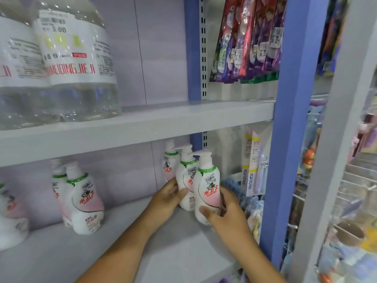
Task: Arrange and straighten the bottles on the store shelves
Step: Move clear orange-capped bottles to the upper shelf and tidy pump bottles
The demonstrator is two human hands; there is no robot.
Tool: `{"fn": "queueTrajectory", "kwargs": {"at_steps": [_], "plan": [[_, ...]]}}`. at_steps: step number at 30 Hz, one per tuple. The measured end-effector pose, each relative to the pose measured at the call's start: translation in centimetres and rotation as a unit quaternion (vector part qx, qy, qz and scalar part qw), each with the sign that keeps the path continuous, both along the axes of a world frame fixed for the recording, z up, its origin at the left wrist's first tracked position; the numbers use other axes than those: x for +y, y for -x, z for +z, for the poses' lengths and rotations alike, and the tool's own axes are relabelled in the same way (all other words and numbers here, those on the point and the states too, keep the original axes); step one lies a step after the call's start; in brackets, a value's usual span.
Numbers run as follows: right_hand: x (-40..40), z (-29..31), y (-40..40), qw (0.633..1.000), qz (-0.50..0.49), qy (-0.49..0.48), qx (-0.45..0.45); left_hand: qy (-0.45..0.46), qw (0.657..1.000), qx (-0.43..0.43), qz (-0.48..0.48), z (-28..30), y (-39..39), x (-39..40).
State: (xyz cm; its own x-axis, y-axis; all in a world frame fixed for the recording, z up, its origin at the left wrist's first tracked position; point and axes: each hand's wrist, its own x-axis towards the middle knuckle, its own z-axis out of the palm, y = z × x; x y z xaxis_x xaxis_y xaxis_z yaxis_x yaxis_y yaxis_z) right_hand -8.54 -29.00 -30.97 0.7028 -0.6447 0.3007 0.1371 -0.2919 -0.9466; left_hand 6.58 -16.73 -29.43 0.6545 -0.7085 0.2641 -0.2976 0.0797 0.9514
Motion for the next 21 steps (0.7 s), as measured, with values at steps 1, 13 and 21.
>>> {"fn": "queueTrajectory", "kwargs": {"at_steps": [1, 13, 21], "plan": [[0.0, 0.1, 0.0, 1.0, 0.003, -0.003, -0.001, 0.003, 1.0, 0.004, -0.003, 0.0, -0.1, -0.3], [0.1, -0.1, -0.2, 1.0, -0.012, 0.002, -0.011, 0.029, 0.996, 0.074, -0.033, -1.1, -0.5, -1.8], [0.1, 0.1, -0.1, 0.999, -0.024, 0.019, 0.009, 0.032, 0.996, 0.072, -0.028, -1.4, -0.4, -1.9]]}}
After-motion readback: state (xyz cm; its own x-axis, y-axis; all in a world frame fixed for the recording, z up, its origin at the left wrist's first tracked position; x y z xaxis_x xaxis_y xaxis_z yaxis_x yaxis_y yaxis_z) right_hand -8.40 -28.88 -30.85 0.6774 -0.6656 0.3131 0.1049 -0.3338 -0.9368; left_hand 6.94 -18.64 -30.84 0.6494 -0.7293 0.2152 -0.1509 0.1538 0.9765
